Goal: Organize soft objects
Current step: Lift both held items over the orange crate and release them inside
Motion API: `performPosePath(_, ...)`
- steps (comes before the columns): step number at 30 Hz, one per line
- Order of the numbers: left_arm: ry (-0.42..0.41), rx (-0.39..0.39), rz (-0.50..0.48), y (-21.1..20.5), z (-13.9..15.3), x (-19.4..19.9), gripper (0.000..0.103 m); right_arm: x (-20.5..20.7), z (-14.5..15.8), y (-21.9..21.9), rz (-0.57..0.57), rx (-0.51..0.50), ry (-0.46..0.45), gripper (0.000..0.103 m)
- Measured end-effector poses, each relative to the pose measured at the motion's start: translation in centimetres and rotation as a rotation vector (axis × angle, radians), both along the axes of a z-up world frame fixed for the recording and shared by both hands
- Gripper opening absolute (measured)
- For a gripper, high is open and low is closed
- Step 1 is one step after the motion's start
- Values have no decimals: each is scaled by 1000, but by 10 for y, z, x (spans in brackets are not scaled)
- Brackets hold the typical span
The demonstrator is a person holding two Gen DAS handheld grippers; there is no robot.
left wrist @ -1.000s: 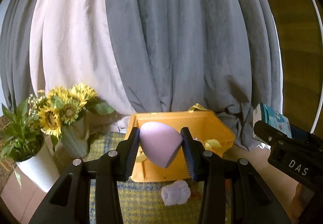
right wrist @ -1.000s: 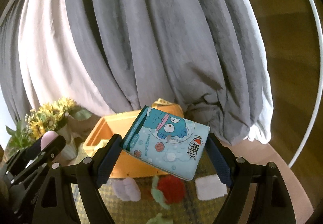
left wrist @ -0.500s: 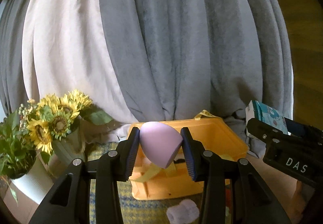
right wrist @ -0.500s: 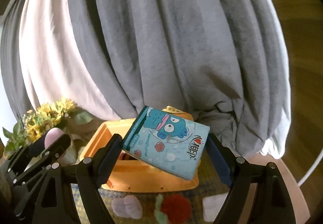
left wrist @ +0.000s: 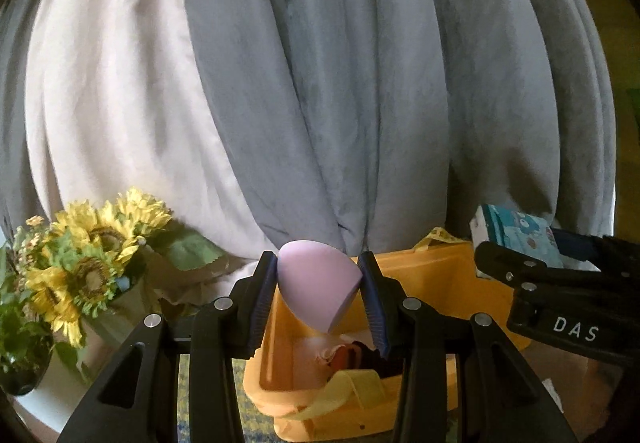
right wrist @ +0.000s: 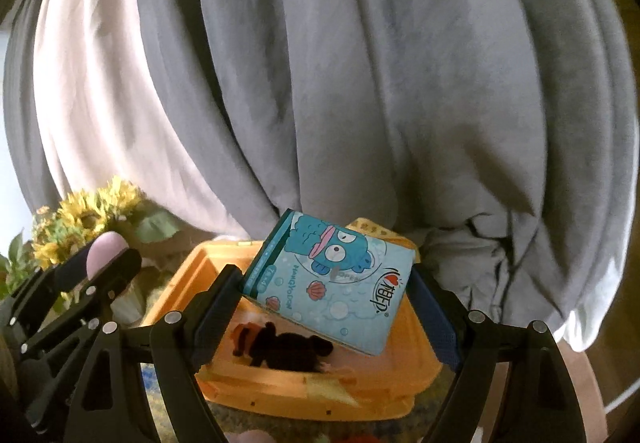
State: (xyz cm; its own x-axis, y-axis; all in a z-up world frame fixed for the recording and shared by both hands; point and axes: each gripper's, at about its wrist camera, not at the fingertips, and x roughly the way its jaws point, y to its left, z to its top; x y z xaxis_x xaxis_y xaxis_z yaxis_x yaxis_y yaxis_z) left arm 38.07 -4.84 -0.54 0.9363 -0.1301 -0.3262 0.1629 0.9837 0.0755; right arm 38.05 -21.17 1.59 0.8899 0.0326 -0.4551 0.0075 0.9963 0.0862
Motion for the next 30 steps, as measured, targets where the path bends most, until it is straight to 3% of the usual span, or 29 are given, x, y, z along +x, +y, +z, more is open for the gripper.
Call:
performPosePath(18, 196, 65, -101, -14, -45, 85, 43, 86, -39, 0, 59, -44, 177, 85)
performPosePath(20, 208, 74, -100, -15, -47, 90, 59, 92, -44, -2, 55, -42, 205, 86)
performPosePath(22, 209, 68, -105, -16, -48, 90, 67, 97, -48, -6, 47, -21, 223, 88)
performPosePath(25, 205, 72, -108, -16, -46, 88, 74, 97, -50, -10, 34, -7, 227, 91)
performPosePath(30, 197, 59, -113, -17, -38, 79, 77, 86, -44, -14, 7, -3, 194, 91)
